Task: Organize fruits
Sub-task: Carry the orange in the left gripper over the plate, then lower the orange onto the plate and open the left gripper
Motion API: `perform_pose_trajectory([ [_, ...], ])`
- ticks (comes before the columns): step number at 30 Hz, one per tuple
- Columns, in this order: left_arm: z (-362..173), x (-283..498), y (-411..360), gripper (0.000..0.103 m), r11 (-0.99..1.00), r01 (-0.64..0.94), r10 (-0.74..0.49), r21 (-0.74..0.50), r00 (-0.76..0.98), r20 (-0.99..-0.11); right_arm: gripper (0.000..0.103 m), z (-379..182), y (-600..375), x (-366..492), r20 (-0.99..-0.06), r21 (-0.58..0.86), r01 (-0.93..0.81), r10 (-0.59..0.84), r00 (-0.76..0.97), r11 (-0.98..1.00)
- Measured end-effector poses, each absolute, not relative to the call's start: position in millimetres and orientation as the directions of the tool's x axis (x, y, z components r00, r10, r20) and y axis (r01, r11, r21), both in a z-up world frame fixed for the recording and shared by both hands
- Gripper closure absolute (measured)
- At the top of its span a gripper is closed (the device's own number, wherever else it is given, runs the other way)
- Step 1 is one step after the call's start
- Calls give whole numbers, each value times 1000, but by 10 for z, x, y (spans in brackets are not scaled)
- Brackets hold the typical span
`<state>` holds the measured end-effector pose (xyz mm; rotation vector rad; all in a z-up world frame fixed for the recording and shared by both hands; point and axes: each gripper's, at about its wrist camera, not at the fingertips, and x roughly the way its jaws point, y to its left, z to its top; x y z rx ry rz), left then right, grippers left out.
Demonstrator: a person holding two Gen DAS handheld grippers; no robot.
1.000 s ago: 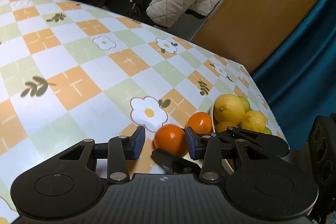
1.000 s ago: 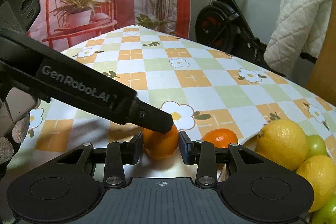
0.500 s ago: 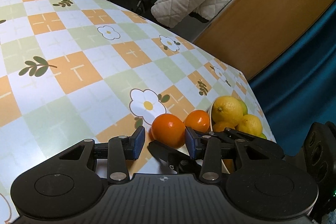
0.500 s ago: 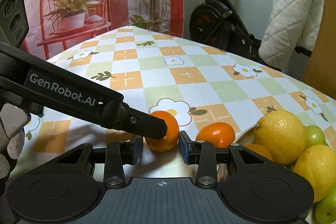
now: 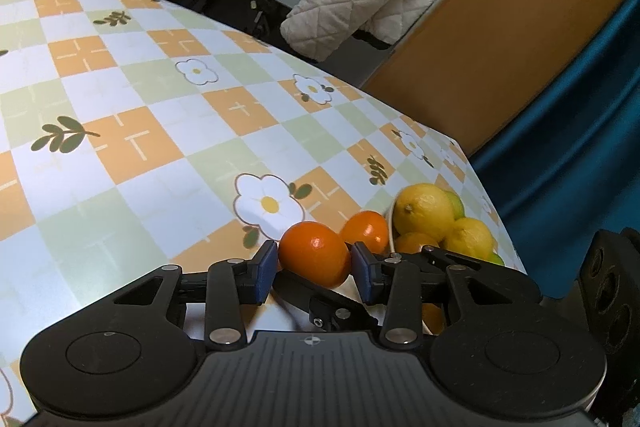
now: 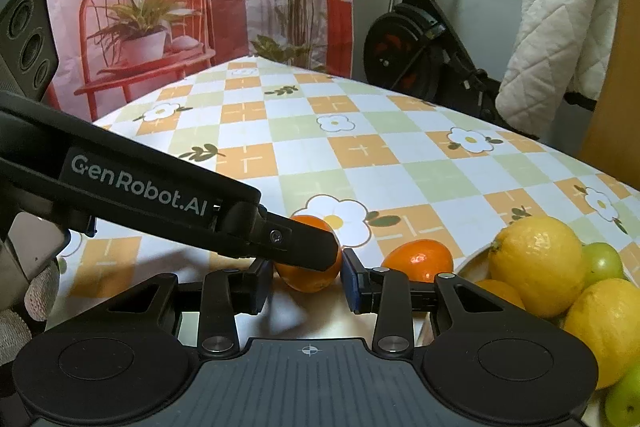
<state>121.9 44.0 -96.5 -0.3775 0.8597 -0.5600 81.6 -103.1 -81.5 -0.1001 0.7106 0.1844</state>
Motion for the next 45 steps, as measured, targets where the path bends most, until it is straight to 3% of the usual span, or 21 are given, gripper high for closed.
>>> perform_pose_trajectory([
  [31,-349,657,-709,60,798,515,-578,-313,511,-636,70,-420,-1892,-218,-492,111,-22,74,868,994],
  [45,-564,677,-1399,60,751,599,-590,-279,418,-691,70,-624,-2499,-496,-516,160,150,-47,856,976],
])
